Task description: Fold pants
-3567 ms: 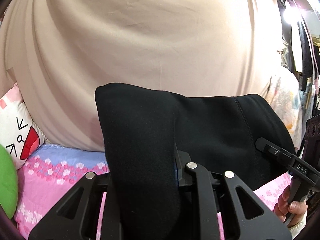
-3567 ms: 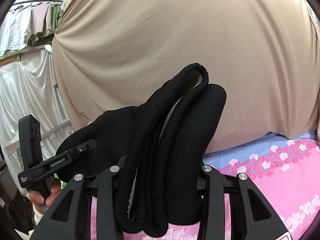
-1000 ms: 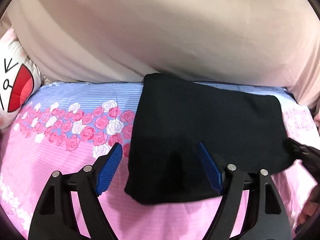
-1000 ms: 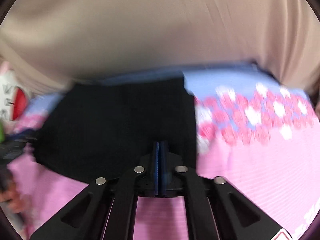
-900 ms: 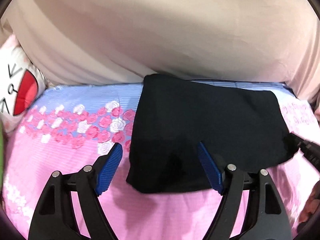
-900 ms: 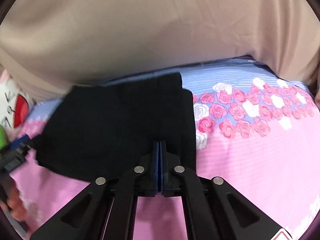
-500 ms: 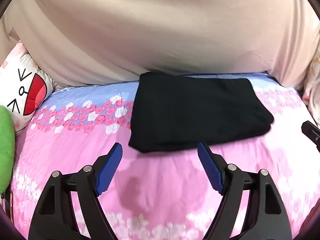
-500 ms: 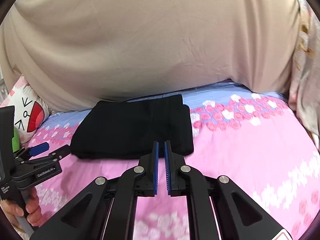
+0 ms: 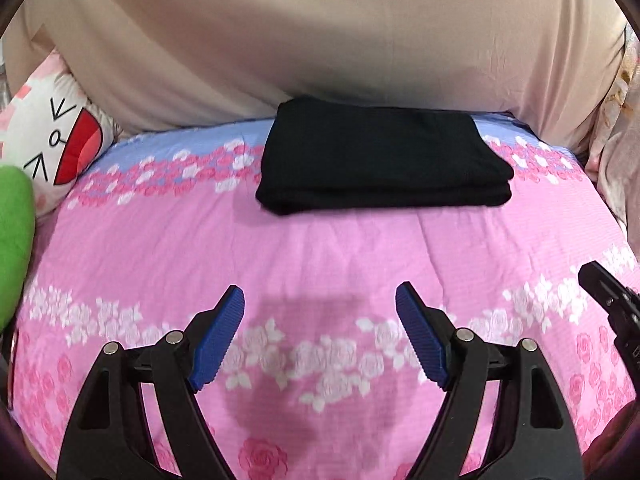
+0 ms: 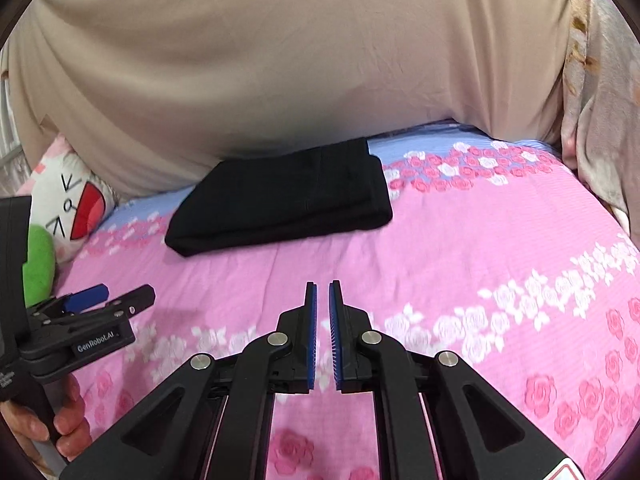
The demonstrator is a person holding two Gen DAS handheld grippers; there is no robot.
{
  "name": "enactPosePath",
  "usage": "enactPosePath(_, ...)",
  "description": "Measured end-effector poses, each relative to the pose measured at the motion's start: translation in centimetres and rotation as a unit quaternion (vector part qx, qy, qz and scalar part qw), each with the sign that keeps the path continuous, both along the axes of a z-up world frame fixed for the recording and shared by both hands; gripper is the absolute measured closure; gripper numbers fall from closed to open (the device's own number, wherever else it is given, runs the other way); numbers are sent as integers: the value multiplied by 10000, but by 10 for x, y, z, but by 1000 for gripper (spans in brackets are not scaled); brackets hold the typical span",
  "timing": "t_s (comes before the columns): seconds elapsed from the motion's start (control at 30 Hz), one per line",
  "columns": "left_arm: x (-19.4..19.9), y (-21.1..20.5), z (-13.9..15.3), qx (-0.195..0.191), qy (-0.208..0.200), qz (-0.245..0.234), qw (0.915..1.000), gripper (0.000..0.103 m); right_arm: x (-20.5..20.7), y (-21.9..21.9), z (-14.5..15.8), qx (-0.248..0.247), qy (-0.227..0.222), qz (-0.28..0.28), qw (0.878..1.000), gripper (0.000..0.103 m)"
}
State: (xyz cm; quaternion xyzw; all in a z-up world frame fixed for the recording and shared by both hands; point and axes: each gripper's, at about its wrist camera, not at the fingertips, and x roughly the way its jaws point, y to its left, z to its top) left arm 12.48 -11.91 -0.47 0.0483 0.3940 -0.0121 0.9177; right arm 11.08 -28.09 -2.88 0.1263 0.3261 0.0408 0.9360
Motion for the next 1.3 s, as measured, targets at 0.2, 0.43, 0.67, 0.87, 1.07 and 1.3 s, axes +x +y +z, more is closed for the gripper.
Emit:
enactPosePath(0.2, -12, 6, -17, -66, 0, 66, 10000, 27, -15, 15, -18, -224, 125, 0, 9997, 89)
enactPosePath(0.43, -20, 10, -37, 37, -292, 93, 9995, 27, -16, 29, -43, -496, 366, -48, 9981, 79)
enactPosePath(0.67, -16, 16, -51, -62, -86, 175, 9998, 22, -12, 25, -48, -375, 485, -162, 9980, 60)
enactPosePath(0.87, -17, 15, -50, -76, -138, 126, 9998, 22, -4, 28, -55, -573, 732, -224, 9954, 57)
enactPosePath(1.07, -17, 14, -49, -59, -141, 147, 9998, 22, -4, 40, -52, -926, 674, -243, 9931, 53)
enactPosePath(1.3, -17, 14, -49, -57, -161, 150, 9997, 22, -6, 43, -49, -1056, 612, -297, 9921, 51)
